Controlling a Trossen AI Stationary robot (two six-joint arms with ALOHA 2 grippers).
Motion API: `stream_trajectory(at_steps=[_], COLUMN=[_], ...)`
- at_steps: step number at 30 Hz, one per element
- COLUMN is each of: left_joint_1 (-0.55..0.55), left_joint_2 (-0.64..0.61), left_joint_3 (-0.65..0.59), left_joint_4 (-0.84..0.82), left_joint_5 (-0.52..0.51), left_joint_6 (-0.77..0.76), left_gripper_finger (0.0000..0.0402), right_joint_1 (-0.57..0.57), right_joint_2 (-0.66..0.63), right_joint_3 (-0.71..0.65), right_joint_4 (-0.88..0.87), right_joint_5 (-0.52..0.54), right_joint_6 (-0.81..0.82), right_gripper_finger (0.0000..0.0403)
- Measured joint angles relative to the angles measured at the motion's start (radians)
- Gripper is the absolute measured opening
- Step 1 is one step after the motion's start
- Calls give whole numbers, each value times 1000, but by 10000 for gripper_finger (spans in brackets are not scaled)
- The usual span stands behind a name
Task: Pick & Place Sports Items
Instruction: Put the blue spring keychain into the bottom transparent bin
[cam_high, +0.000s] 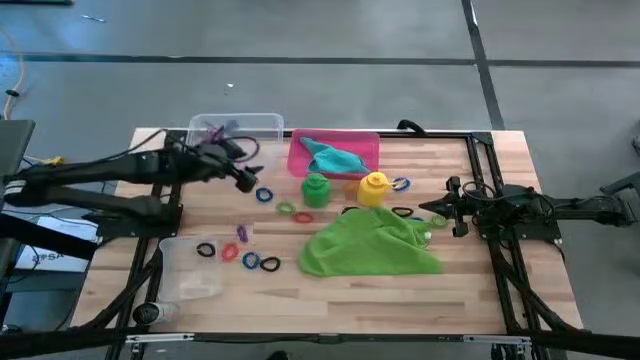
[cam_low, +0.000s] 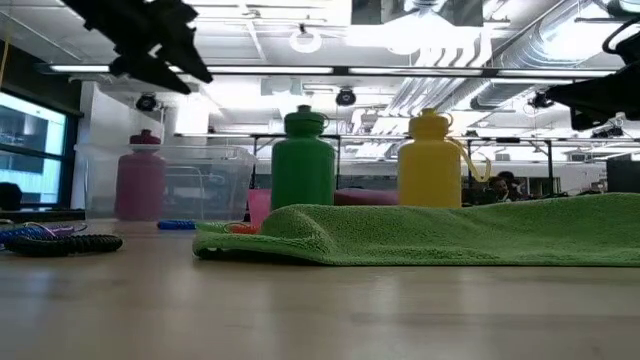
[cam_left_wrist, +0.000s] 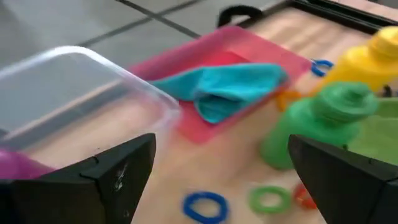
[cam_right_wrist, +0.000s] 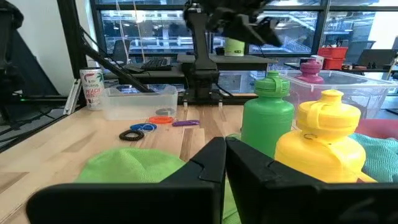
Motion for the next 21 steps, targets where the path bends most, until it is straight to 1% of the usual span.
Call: stream_trajectory(at_steps=[4,8,16,21], left_joint_1=[-43,-70,-125,-147], left_joint_2=[53,111,221,268], left_joint_3=[0,0,0,0], left_joint_4=[0,0,-5,-53], left_joint_5=[0,0,0,0], left_joint_6=[-128,-276,-524,-650], left_gripper_finger=[297,297,297,297], right_joint_1=[0,0,0,0], right_joint_2=[0,0,0,0], right_joint_3=[0,0,0,0], right_joint_4=[0,0,0,0], right_joint_5=[0,0,0,0], right_joint_6=[0,0,0,0], right_gripper_finger=[0,0,0,0])
